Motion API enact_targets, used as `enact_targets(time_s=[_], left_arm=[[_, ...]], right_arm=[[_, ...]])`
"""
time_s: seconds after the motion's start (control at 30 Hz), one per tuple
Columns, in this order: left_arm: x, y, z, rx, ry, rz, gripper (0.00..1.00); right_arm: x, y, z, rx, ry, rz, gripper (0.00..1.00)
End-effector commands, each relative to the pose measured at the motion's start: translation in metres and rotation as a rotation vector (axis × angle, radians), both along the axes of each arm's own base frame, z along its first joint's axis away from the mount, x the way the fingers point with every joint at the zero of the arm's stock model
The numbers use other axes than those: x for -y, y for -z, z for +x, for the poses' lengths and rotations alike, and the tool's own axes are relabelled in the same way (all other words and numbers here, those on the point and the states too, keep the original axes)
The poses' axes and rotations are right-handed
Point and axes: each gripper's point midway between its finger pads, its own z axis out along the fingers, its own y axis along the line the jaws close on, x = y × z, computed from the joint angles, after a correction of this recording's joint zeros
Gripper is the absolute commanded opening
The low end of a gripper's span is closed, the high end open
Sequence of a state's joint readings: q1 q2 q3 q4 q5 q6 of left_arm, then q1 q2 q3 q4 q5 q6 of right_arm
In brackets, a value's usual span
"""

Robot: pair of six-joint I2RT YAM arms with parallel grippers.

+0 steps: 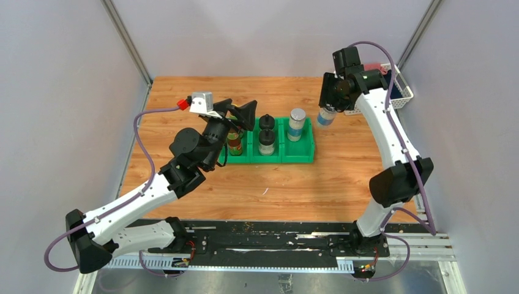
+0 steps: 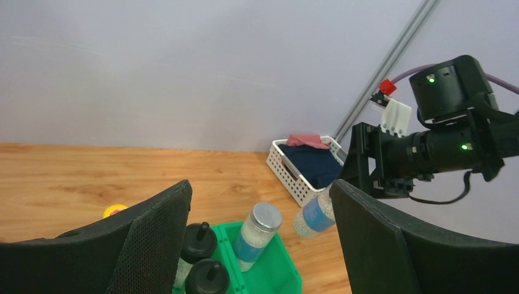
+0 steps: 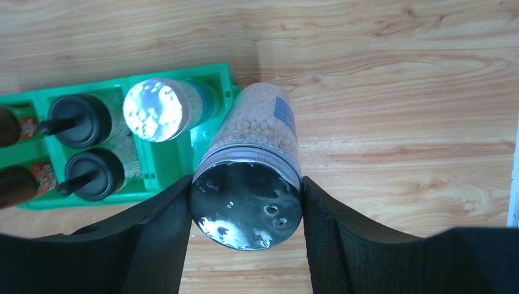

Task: Organize the condiment bottles
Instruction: Place the bottle in the storage box.

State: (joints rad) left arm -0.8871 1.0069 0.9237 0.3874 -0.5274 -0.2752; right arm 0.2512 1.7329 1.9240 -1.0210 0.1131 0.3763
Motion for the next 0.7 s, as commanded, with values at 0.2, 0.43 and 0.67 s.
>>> enact_targets(time_s=[0.2,0.43,0.67], left_arm=[[-0.005,-0.025,-0.002,0.042,-0.017,-0.022,0.87],[-0.007,-0.03,-0.006,0.053,-0.012,-0.028,0.86],[-0.01,-0.033,-0.009,0.058,-0.012,-0.038,0.86]], right_arm=[[-0.021,-0.052,-0.057,0.091,-0.121,-0.053,0.0],[-0.031,-0.059,-0.089,0.096,-0.173,-0.031,0.0],[-0.038,-0.055,-0.119,0.084,-0.216,-0.003,0.0]])
